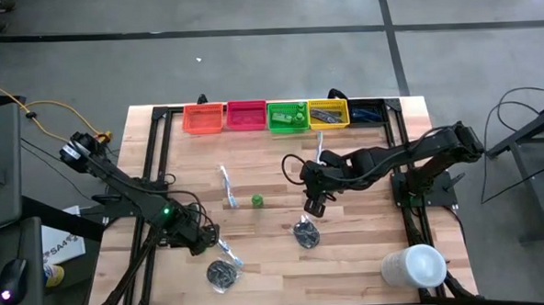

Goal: Pick & Place Travel size toiletries
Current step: Put the green shampoo into the green bin

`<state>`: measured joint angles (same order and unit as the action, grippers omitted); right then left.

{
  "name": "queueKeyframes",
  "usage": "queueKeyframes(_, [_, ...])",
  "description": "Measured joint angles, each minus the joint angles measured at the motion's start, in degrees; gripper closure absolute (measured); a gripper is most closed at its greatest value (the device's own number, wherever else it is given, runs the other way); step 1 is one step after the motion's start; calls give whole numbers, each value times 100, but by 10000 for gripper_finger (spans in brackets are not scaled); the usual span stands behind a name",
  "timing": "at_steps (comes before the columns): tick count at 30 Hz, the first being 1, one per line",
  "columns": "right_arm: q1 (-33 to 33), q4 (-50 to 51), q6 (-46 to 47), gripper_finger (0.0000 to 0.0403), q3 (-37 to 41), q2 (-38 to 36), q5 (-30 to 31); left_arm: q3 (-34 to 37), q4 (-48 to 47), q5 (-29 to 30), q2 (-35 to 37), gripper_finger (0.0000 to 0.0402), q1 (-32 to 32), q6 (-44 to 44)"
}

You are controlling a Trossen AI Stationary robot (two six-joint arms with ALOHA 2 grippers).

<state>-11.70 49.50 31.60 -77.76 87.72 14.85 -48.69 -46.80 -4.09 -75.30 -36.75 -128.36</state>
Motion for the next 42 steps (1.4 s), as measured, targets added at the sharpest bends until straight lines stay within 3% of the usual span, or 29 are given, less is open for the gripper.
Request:
queueKeyframes(9, [0,4,-38,261,-2,0,0,0,42,6,-1,219,-2,-73])
queueKeyframes(26, [0,13,-175,261,-2,0,-26,0,83,-178,-123,282,-2,-84])
queueKeyframes(42, [2,22,-193,261,-2,0,-103,0,17,-173,-86,292,-2,531])
